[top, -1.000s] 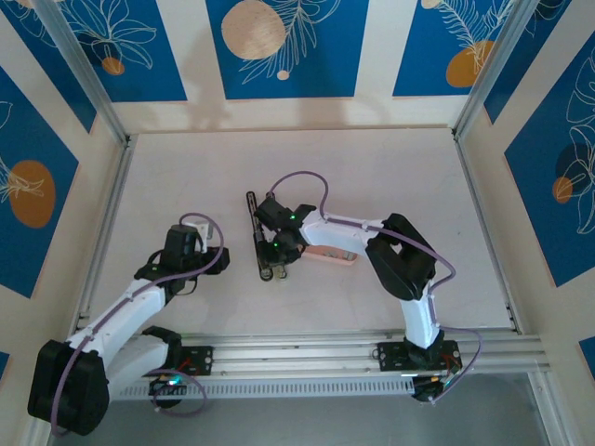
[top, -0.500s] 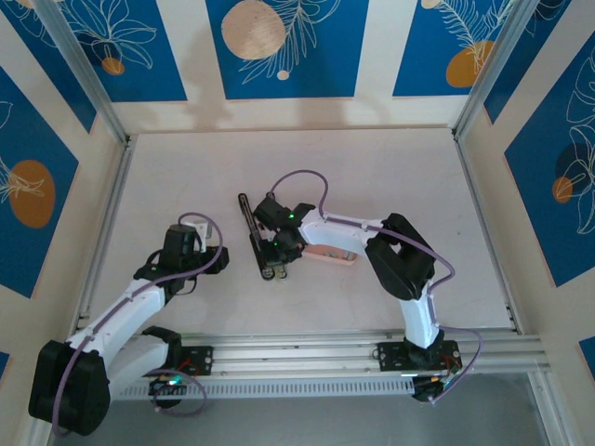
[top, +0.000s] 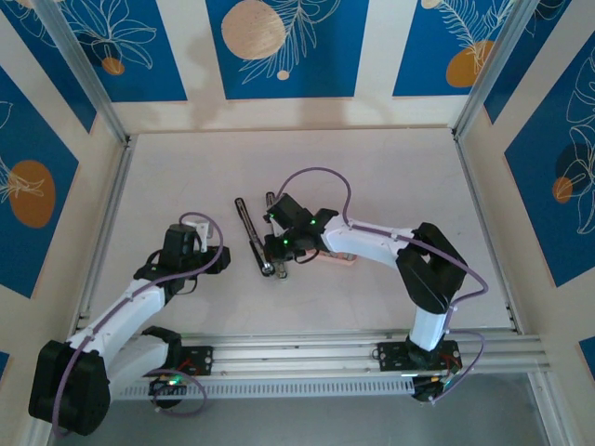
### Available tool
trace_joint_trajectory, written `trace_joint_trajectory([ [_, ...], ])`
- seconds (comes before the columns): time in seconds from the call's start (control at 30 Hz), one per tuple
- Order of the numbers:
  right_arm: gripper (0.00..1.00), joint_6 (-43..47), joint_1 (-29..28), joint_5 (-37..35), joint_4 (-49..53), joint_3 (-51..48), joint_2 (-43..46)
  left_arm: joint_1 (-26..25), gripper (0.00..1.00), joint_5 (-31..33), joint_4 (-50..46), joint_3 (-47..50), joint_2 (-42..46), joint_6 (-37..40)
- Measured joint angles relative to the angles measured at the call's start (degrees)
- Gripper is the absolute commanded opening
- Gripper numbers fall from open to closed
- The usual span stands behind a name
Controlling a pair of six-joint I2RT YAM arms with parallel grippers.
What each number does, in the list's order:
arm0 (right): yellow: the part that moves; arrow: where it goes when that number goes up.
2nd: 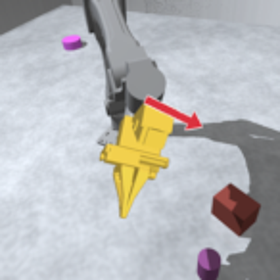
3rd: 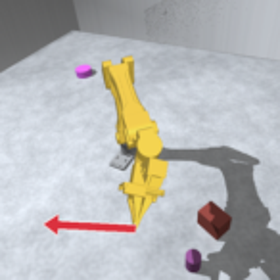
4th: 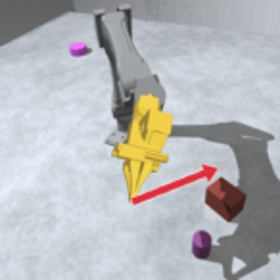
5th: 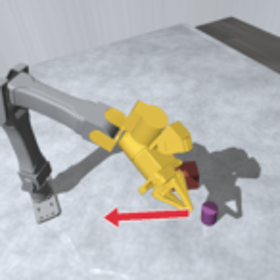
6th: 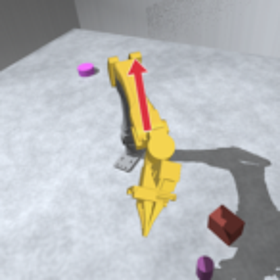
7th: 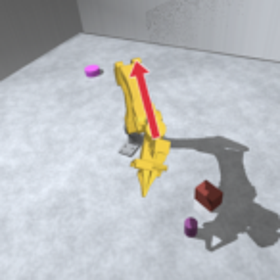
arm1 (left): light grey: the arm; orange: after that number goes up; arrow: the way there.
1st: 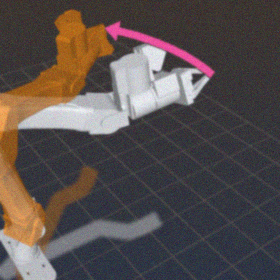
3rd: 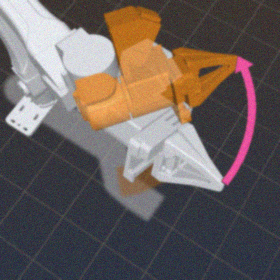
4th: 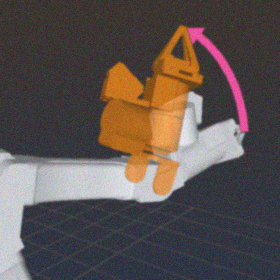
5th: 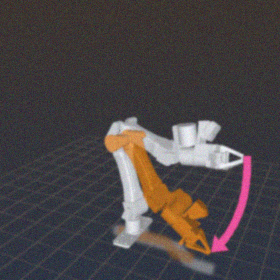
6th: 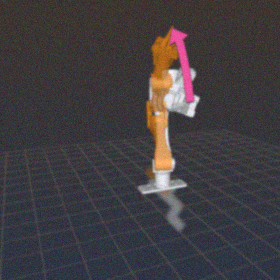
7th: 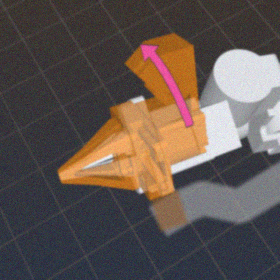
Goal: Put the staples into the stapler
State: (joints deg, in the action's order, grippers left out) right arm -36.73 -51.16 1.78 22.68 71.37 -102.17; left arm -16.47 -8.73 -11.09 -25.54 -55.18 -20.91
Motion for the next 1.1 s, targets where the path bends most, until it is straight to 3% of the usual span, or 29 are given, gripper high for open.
trace_joint_trajectory([
  [0.17,0.00,0.39,-0.37,6.12,-1.05,0.37,-1.01,0.02,0.44,-0.28,0.02,0.02,0.00,-0.02],
  [0.37,0.00,0.83,-1.03,8.50,0.31,1.11,-3.43,0.02,0.44,-0.98,0.02,0.33,0.39,-0.02],
  [0.43,0.01,0.83,-1.03,8.48,0.74,1.14,-3.39,0.02,0.44,-1.33,0.02,0.39,0.39,-0.04],
  [0.53,0.11,0.94,-1.03,7.98,1.46,1.18,-3.39,0.04,0.44,-1.60,0.02,0.50,0.39,-0.04],
  [0.67,0.17,1.79,-1.36,5.68,4.02,1.99,-3.41,0.09,0.44,-1.75,0.09,0.55,0.37,-0.09],
  [1.1,0.22,3.87,-2.75,1.40,10.47,11.34,-8.63,0.09,0.44,-1.75,0.44,0.66,0.37,-0.24],
])
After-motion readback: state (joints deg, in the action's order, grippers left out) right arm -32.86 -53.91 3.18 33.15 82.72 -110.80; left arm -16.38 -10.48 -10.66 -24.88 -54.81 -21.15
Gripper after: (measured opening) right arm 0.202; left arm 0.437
